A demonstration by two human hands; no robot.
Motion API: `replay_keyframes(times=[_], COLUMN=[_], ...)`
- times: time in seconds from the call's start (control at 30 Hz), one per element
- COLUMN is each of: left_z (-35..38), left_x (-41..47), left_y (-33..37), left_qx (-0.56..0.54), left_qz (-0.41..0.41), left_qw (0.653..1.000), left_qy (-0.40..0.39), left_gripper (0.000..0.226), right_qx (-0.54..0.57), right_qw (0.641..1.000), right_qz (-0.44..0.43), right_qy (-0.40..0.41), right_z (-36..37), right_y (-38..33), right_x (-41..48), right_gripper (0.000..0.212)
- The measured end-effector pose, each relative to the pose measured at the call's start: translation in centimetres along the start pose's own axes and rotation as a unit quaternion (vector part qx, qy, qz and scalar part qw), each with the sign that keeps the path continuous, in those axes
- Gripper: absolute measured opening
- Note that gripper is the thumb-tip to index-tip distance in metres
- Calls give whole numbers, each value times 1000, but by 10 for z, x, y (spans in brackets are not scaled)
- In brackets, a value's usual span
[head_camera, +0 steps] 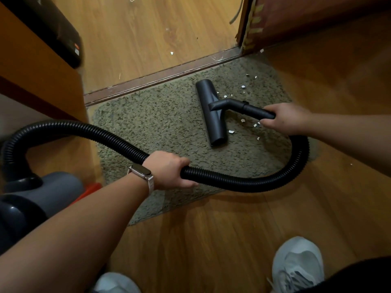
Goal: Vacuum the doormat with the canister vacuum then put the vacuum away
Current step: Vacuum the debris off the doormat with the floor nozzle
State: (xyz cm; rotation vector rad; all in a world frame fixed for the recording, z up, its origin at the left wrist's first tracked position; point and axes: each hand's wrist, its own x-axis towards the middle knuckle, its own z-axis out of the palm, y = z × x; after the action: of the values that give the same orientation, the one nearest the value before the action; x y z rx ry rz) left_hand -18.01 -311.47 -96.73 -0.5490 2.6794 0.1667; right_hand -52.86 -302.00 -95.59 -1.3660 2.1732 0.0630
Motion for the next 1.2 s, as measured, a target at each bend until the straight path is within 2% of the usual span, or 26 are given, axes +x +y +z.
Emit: replay_keyframes(times=[0.13,0.4,0.63,0.87,1.0,1.2], left_z=[1,3,-1,-4,-7,-7], left_x=[-2,-4,2,10,18,26], left_y=[-1,0,4,13,23,38], left_qx=[1,15,2,-16,-15,-8], left_qz=[4,8,-7,-6,2,28], left_qw=[1000,1000,1000,1000,1000,1000], left_qy=[-10,-18,-9,-8,1,3], left_gripper=[59,61,60,58,59,58], right_qx=[-21,-72,-30,-12,-24,-53], right_qw=[999,991,998,999,999,996], right_qz=[-29,-98,-34,-6,0,-25], right_qy=[-3,-60,-37,-33,-28,-64], right_z=[2,6,-8,-17,-21,-14], right_y=[-12,-31,-1,29,43,42], right_x=[3,0,-2,-10,-18,-30], right_gripper=[16,11,15,17,22,19])
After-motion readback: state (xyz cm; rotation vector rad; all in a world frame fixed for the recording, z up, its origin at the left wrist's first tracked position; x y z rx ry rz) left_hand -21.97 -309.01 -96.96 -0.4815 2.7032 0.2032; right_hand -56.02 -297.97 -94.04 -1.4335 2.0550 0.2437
